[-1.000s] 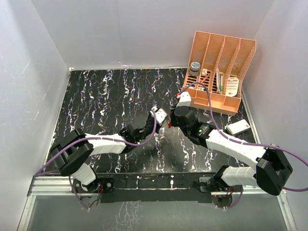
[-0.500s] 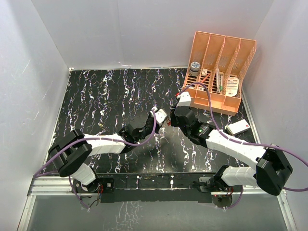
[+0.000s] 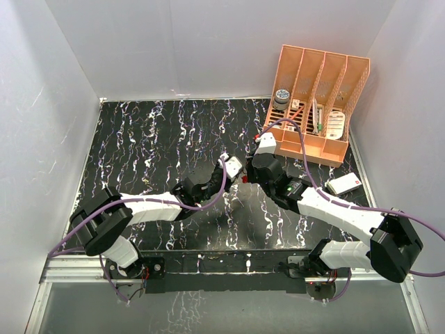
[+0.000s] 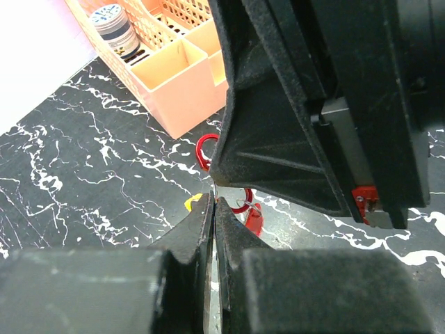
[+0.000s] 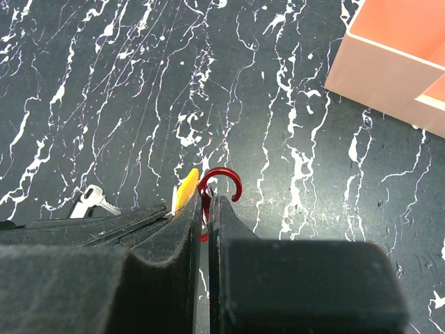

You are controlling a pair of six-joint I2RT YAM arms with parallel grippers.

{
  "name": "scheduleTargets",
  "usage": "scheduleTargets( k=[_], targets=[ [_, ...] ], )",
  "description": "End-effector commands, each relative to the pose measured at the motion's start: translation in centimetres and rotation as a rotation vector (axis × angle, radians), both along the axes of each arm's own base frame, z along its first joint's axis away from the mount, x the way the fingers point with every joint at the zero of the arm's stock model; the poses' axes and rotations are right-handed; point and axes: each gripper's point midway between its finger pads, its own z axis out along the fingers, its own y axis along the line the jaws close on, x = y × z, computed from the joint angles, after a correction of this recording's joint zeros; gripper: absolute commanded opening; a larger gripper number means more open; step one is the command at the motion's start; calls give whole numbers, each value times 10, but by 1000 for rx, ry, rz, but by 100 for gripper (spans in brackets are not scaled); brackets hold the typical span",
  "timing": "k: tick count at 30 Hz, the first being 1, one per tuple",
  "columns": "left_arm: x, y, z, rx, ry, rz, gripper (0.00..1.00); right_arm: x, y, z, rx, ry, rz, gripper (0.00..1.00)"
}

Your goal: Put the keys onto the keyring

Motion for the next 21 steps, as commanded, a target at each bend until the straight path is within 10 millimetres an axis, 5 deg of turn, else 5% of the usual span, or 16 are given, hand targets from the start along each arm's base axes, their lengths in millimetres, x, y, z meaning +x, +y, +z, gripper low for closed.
scheduleTargets(
  k=[1, 21],
  targets=[
    [1, -9, 21, -35, -37, -32, 0, 10, 11, 45, 79, -97, 1, 0],
    [-4, -9, 10, -6, -12, -57, 0, 13, 10, 48, 77, -108, -8, 0]
  ],
)
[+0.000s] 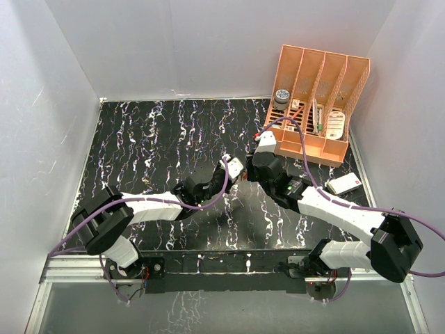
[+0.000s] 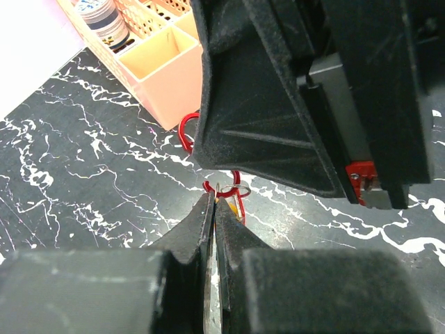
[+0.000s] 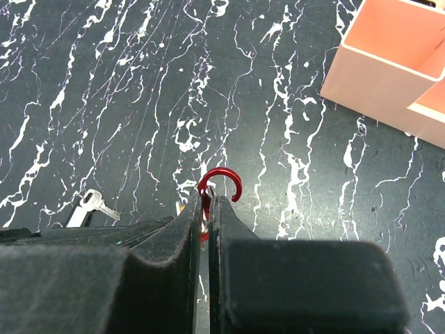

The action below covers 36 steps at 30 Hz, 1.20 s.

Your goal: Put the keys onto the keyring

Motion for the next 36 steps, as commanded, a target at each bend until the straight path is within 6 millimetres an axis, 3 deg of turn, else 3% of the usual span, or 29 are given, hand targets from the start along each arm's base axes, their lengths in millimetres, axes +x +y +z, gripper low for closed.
scheduleTargets(
  k=[1, 8, 12, 15, 24, 30, 36],
  targets=[
    [-3, -7, 19, -38, -27, -38, 0, 11, 10, 41, 84, -93, -9, 0],
    [-6, 0, 17, -46, 10, -16, 0, 10, 8, 43, 93, -101, -16, 0],
    [-2, 15, 16, -66, 24, 61, 46, 9, 6, 43, 92, -103, -20, 0],
    [1, 33, 22, -100, 13, 140, 58, 8, 5, 44, 95, -106, -21, 0],
    [-2, 98, 39, -136, 40, 374, 60, 6, 4, 40, 96, -101, -18, 0],
    [-8, 134, 9, -104, 222, 543, 58, 4, 7, 36, 95, -90, -1, 0],
    [-13, 152, -27, -119, 480, 590, 59, 4, 8, 32, 92, -80, 6, 0]
  ],
)
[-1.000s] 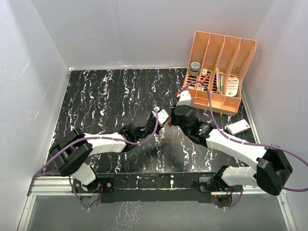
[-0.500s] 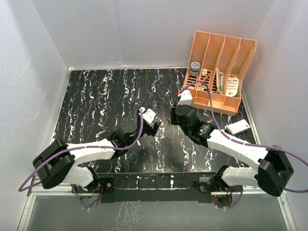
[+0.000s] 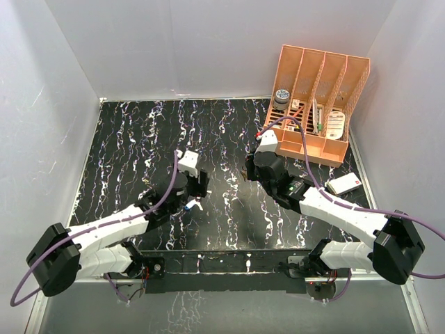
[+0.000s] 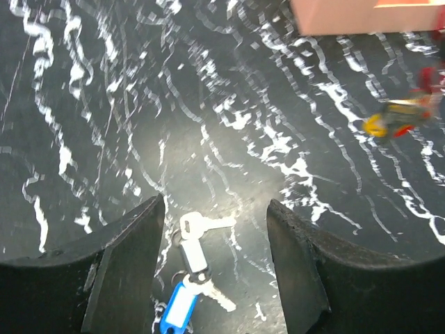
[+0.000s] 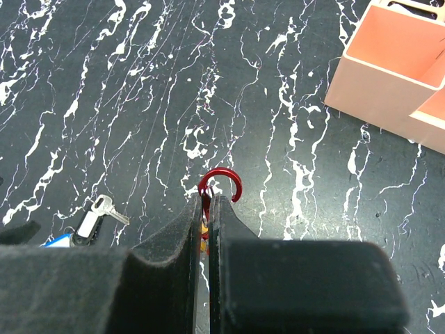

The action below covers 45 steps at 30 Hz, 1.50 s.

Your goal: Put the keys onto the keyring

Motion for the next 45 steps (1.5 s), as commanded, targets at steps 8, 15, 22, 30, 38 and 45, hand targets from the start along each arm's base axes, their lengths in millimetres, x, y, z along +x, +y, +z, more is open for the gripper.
scheduleTargets(
  k=[8, 15, 22, 30, 38, 45],
  targets=[
    [-1, 25, -60, -89, 384, 118, 60, 3, 7, 22, 65, -57, 3, 0],
    [-6, 11, -81, -102, 492, 84, 61, 3, 6, 21, 62, -55, -1, 0],
    [-9, 14, -92, -82, 516, 92, 59, 2, 6, 20, 60, -53, -1, 0],
    [-11, 20, -109, -25, 542, 116, 56, 3, 6, 20, 59, -54, -3, 0],
    [-11, 25, -123, 32, 542, 141, 55, 4, 7, 19, 56, -53, -3, 0],
    [-17, 25, -136, 143, 518, 157, 53, 4, 7, 18, 56, -52, -4, 0]
  ],
)
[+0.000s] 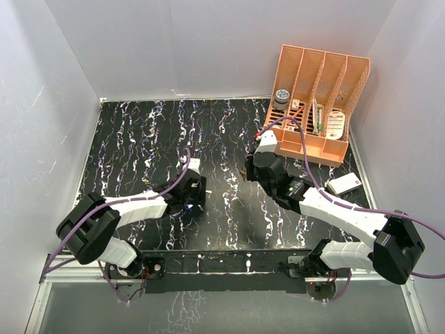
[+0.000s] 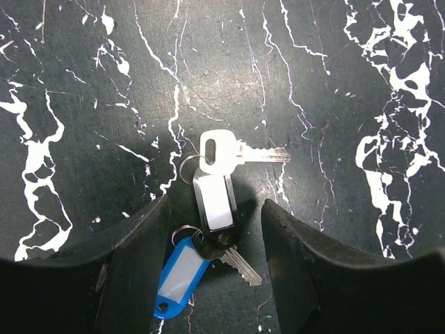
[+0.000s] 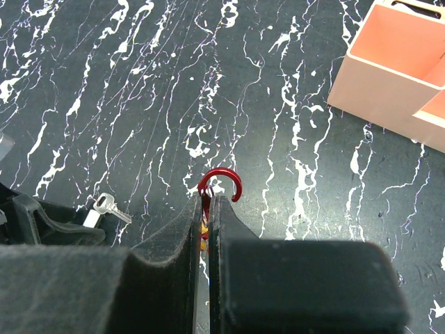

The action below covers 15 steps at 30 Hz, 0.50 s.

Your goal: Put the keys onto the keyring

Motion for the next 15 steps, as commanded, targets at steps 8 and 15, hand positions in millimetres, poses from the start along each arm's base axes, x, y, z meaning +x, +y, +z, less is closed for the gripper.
scheduleTargets(
  k=[8, 15],
  targets=[
    [-10, 4, -21, 265, -45, -21, 47, 3, 2, 16, 49, -50, -15, 0],
    [-11, 5, -24, 297, -55, -16, 30, 3, 0, 17, 50, -55, -22, 0]
  ],
)
